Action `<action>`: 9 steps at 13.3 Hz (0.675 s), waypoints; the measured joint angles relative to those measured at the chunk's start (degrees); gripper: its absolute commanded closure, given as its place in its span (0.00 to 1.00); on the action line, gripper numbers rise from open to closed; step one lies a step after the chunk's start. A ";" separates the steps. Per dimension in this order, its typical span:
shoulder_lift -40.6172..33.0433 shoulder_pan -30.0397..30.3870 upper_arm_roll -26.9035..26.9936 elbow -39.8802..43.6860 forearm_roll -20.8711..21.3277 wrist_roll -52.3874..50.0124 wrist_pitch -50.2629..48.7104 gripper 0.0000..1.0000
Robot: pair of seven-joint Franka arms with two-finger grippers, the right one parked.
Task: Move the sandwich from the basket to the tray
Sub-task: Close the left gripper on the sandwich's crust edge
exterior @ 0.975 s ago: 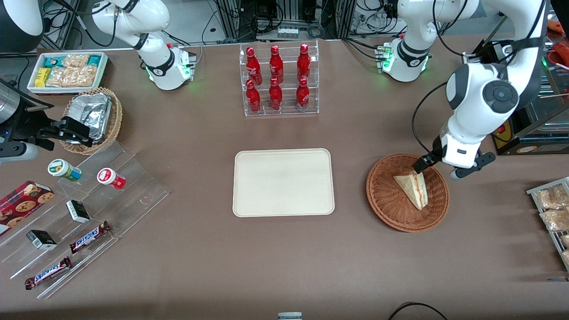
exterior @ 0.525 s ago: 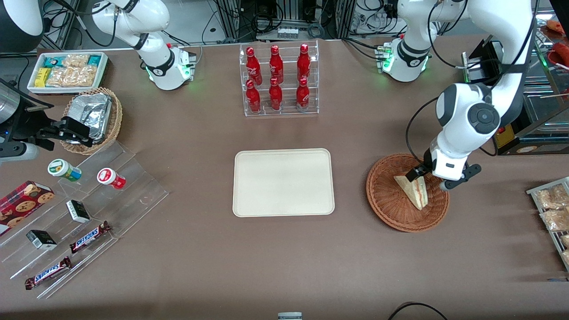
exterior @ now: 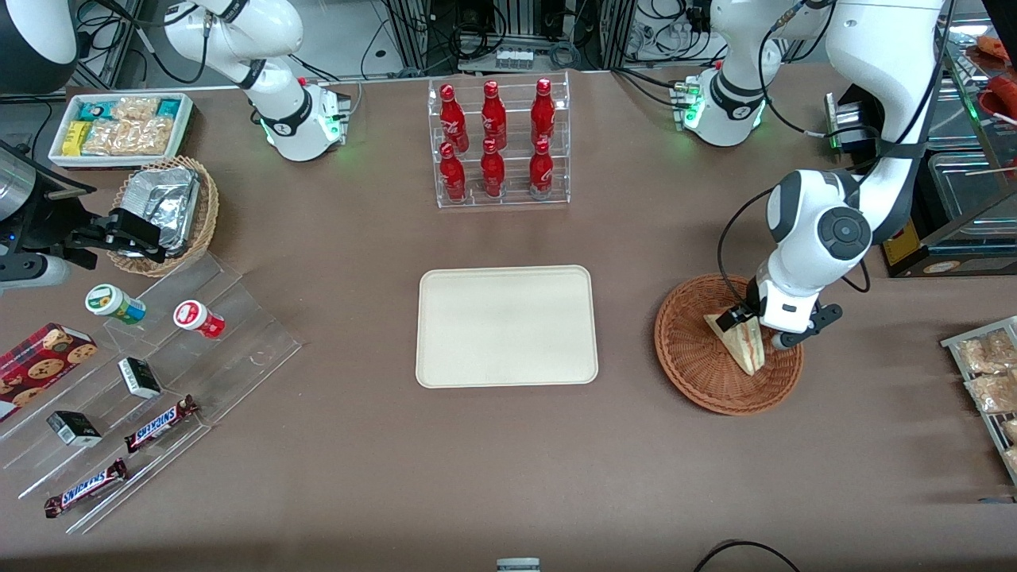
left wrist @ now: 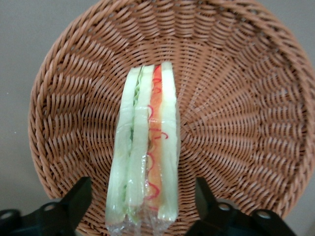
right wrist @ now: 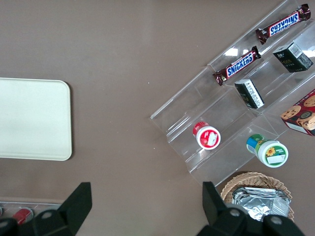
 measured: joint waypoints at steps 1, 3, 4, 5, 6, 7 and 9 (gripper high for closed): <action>0.03 0.01 0.02 -0.92 0.00 -0.01 0.89 0.82; 0.03 0.30 0.08 -3.42 0.00 -0.05 4.45 1.00; -0.04 0.48 0.11 -3.93 0.00 -0.05 5.34 1.00; -0.37 0.51 0.13 -3.95 0.00 -0.05 5.47 1.00; -0.97 0.51 0.13 -3.93 0.00 -0.04 5.33 1.00; -1.83 0.50 0.13 -3.78 0.09 0.09 4.46 1.00; -4.15 0.45 -0.01 -1.34 1.94 0.55 -2.44 1.00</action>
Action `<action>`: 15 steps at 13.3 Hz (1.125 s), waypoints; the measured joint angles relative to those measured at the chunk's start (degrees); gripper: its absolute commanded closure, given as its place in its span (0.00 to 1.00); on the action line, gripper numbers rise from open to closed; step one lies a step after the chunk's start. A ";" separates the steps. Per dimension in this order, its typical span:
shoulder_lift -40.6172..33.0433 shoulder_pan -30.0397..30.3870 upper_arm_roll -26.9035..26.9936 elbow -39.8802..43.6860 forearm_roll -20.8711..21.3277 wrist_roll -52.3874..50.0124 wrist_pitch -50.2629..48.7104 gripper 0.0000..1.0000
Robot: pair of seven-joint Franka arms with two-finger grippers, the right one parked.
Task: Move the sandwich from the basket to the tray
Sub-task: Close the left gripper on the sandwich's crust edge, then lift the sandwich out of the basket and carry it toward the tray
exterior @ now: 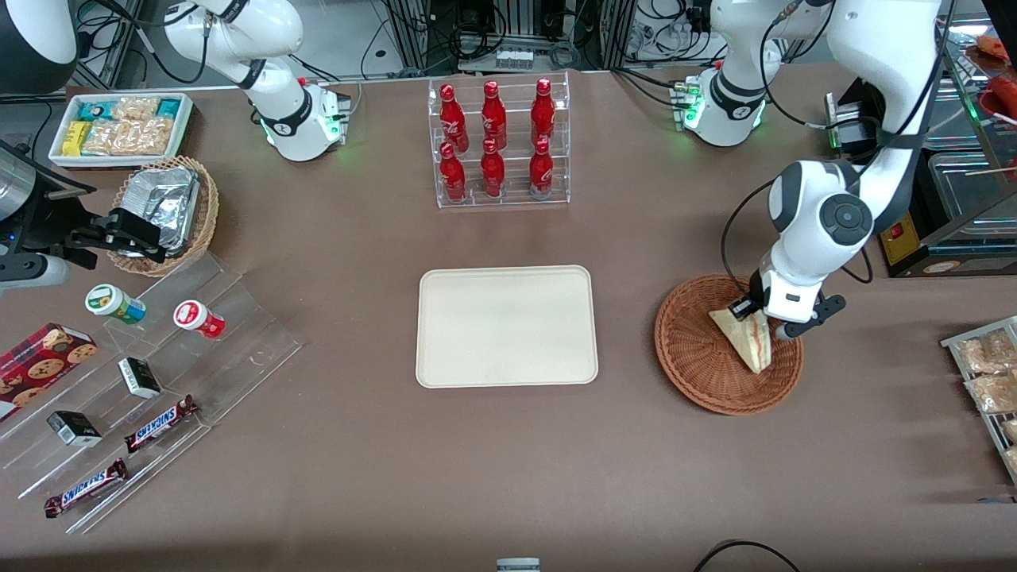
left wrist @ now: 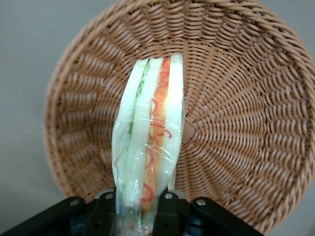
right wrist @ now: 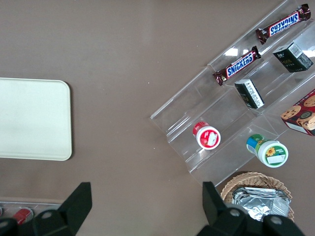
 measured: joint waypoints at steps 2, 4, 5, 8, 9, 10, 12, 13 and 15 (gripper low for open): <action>-1.80 -0.52 -0.49 5.39 3.02 0.04 -10.33 1.00; -2.90 -1.27 -2.30 10.67 3.80 0.15 -17.81 1.00; -3.25 -1.58 -3.67 12.51 3.83 0.13 -20.28 1.00; -3.50 -2.26 -7.91 15.86 3.83 -1.82 -24.81 1.00; -3.49 -2.41 -9.24 16.27 3.82 -2.61 -24.90 1.00; -3.43 -2.58 -10.61 16.51 3.81 -3.05 -24.90 1.00; -2.75 -2.88 -13.56 16.98 3.77 -3.65 -24.76 1.00; -2.25 -3.15 -14.69 17.20 3.47 -3.95 -24.53 1.00; -1.28 -4.42 -15.69 17.51 2.13 -4.01 -22.98 1.00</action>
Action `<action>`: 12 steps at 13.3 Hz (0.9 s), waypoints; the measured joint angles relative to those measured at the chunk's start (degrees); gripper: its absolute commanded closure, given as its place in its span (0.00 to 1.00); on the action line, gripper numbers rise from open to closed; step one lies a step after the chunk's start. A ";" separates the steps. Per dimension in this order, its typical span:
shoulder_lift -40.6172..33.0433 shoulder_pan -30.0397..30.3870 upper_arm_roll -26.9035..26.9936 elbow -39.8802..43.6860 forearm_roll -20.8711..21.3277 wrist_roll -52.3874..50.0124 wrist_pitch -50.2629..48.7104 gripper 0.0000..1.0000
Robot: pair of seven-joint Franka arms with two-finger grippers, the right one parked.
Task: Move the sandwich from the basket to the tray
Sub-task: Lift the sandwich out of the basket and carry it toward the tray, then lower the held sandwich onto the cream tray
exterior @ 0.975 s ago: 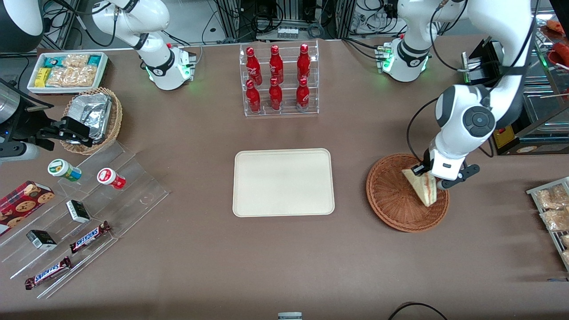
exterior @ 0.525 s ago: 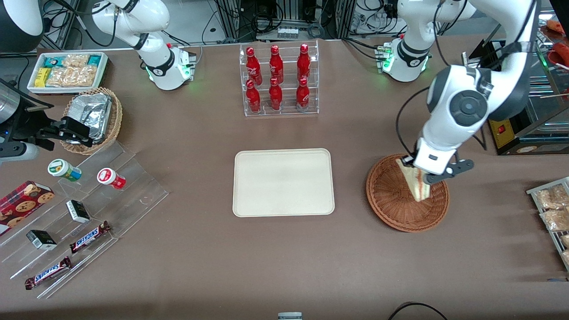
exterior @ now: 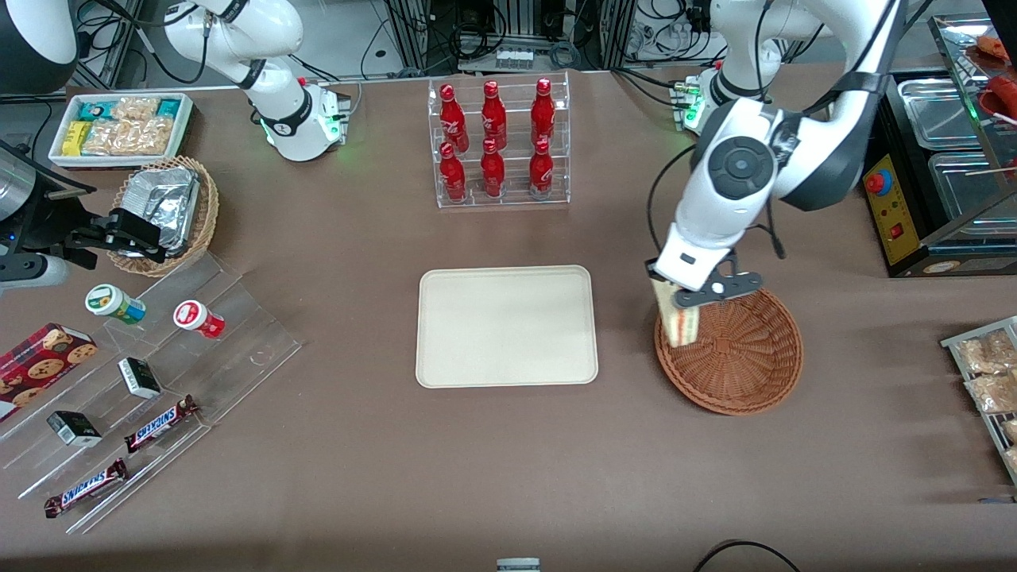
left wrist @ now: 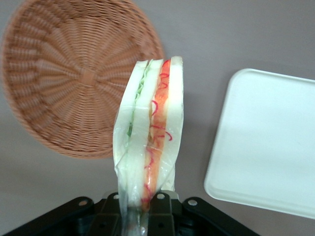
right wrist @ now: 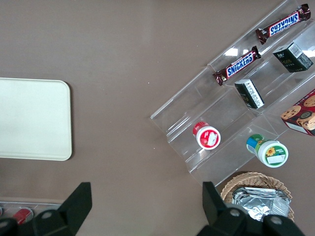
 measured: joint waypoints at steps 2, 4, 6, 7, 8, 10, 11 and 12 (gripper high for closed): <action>1.65 -1.02 -1.71 0.28 -0.39 -1.35 2.11 1.00; 4.32 -1.61 -4.27 1.08 -0.39 -3.72 4.02 1.00; 6.76 -3.08 -5.29 2.37 -0.24 -4.08 5.72 1.00; 7.80 -4.04 -5.42 3.09 0.26 -4.08 6.37 1.00; 8.75 -4.73 -5.64 3.83 1.21 -4.08 6.47 1.00; 10.86 -5.13 -6.77 5.24 3.98 -4.10 6.48 1.00; 12.10 -5.26 -7.14 5.94 5.75 -4.73 6.49 1.00; 13.51 -5.57 -7.34 6.76 7.46 -6.08 6.51 1.00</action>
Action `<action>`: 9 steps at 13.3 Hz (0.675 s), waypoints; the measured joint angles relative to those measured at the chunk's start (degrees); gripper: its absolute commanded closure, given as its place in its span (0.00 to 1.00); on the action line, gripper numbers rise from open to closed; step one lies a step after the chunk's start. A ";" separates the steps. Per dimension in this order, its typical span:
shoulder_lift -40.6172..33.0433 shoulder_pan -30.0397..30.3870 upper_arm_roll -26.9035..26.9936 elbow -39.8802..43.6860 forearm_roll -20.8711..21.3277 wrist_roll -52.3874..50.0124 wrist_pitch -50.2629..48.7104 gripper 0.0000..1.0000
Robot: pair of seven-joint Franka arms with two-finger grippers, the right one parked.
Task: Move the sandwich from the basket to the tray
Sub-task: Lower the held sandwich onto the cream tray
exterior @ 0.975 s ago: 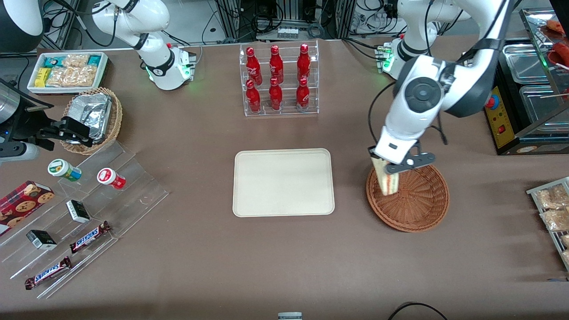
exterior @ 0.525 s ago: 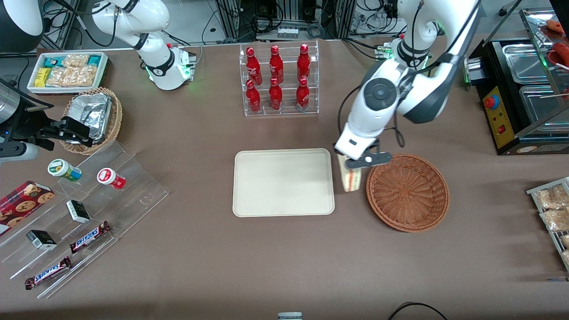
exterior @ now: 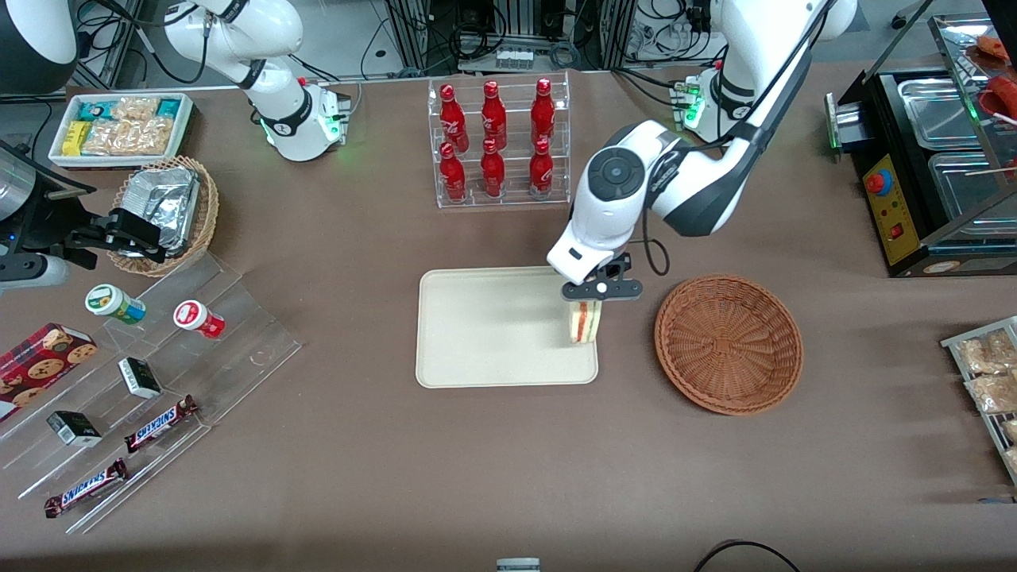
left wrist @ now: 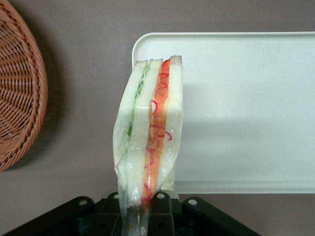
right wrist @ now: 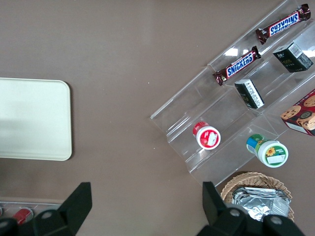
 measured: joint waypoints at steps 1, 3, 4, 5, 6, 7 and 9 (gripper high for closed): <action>1.67 -0.49 -0.09 1.04 2.11 -2.13 0.08 1.00; 5.07 -1.53 -0.54 3.29 5.96 -7.75 0.23 1.00; 6.57 -2.16 -0.76 4.47 7.11 -10.16 0.27 1.00; 7.66 -2.83 -0.83 5.53 7.65 -11.68 0.27 1.00; 8.44 -3.49 -0.88 6.34 7.97 -12.74 0.27 1.00; 8.88 -3.96 -0.88 6.85 8.09 -13.09 0.25 1.00; 9.46 -4.59 -0.91 7.25 8.56 -13.10 0.25 1.00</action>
